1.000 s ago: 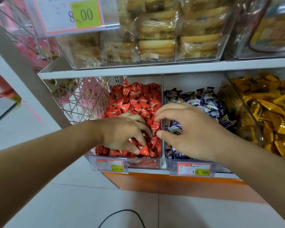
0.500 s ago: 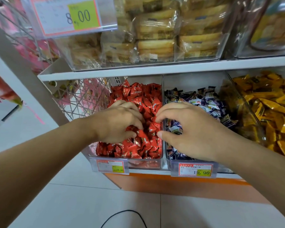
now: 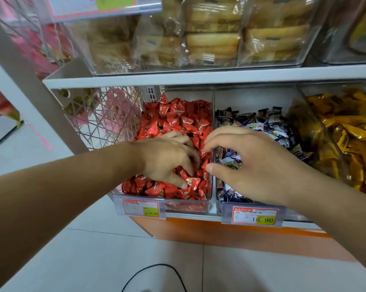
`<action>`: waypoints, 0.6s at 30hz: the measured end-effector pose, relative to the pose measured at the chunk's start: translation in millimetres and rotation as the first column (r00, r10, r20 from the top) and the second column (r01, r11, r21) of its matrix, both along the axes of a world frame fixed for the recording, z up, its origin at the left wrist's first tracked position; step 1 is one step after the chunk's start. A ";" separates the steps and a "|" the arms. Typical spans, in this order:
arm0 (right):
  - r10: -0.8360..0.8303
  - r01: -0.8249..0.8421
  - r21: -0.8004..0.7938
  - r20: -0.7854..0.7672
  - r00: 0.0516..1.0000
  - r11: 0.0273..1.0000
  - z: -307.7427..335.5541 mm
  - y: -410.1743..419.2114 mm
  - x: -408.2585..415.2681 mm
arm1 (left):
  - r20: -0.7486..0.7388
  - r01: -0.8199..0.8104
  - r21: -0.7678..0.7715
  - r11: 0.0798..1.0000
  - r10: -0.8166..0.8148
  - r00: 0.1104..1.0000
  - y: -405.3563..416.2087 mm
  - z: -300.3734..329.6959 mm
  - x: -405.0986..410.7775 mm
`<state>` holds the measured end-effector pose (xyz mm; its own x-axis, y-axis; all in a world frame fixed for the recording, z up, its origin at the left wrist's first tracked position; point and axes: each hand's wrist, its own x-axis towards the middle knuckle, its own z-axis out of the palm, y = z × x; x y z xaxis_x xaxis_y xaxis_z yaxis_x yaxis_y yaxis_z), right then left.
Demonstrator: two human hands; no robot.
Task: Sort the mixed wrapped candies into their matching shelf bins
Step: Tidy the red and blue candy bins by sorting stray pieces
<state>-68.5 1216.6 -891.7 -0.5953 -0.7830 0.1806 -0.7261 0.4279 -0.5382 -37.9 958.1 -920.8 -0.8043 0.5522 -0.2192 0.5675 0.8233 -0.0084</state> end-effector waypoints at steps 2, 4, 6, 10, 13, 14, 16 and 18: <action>-0.006 0.006 0.001 0.002 1.000 1.000 -0.8 0.5 -0.3 | 0.004 -0.010 -0.057 0.998 0.010 1.000 0.8 2.6 -3.5; -0.004 0.004 0.002 0.004 1.000 1.000 -1.4 0.7 -0.5 | 0.006 -0.005 -0.086 0.996 0.006 1.000 1.4 8.4 -5.2; -0.001 0.001 0.002 0.004 1.000 1.000 -0.8 1.0 -0.4 | -0.013 -0.003 -0.069 0.998 0.002 1.000 0.7 11.4 -5.2; 0.005 -0.005 0.006 -0.009 1.000 1.000 -0.2 0.8 -0.6 | -0.023 -0.019 -0.071 0.997 0.018 1.000 -2.1 15.2 -5.5; 0.005 -0.005 0.009 -0.002 1.000 1.000 -0.4 1.1 -0.4 | -0.020 -0.042 -0.059 0.997 0.041 0.999 -2.3 20.0 -3.5; 0.006 -0.006 0.008 -0.003 1.000 1.000 -0.2 1.3 -0.3 | -0.014 -0.058 -0.065 0.996 0.057 0.998 -2.6 20.8 -3.2; 0.006 -0.006 0.004 0.001 1.000 1.000 0.8 1.6 0.2 | -0.013 -0.069 -0.069 0.995 0.069 0.998 -3.5 21.5 -2.0; 0.003 -0.003 0.007 0.005 1.000 1.000 2.3 1.9 0.4 | -0.014 -0.082 -0.051 0.995 0.082 0.997 -4.7 21.8 0.2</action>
